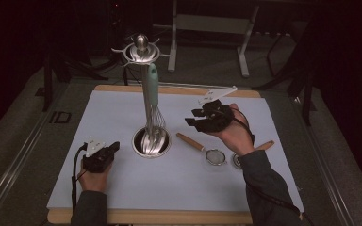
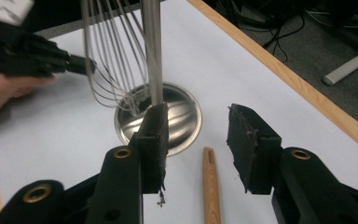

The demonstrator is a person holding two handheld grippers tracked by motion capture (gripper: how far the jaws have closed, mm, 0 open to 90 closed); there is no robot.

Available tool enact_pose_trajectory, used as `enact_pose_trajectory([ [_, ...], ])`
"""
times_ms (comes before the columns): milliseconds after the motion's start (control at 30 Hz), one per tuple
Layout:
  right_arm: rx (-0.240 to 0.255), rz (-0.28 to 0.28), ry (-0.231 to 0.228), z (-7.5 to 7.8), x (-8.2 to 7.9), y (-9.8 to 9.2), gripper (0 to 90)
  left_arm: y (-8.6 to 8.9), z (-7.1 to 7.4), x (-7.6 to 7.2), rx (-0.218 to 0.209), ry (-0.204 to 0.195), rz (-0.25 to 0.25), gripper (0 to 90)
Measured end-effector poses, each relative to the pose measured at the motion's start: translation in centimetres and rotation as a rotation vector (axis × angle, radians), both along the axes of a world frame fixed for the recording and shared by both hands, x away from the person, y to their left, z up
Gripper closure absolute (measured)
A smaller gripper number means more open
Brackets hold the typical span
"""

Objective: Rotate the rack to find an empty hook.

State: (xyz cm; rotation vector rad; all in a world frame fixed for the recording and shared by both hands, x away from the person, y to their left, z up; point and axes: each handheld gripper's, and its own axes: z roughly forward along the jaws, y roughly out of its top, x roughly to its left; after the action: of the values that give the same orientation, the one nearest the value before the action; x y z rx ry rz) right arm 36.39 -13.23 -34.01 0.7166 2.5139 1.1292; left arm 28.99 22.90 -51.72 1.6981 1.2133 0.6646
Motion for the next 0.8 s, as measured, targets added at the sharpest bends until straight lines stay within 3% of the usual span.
enact_pose_trajectory([
  [233,-0.031,-0.006,0.004,-1.2,-0.3,-0.4,57.7,-0.9,2.8,-0.9,-0.069,-0.121,-0.004,89.4],
  [267,-0.031,-0.006,0.004,-1.2,-0.3,-0.4,57.7,-0.9,2.8,-0.9,-0.069,-0.121,-0.004,89.4],
  [333,-0.041,-0.009,0.013,-2.3,-0.7,-1.0,57.7,-1.3,4.4,-1.3,-0.102,-0.184,-0.009,89.4],
  [467,-0.056,-0.028,0.024,-3.6,-1.0,-1.5,57.7,-1.9,6.4,-1.5,-0.132,-0.249,-0.027,89.4],
  [633,-0.056,-0.036,0.034,-5.1,-1.3,-2.5,56.7,-3.0,8.6,-1.3,-0.112,-0.323,-0.035,89.5],
  [800,-0.055,-0.072,0.047,-6.7,-1.7,-4.2,56.4,-3.6,10.3,-1.1,-0.129,-0.380,-0.051,89.6],
])
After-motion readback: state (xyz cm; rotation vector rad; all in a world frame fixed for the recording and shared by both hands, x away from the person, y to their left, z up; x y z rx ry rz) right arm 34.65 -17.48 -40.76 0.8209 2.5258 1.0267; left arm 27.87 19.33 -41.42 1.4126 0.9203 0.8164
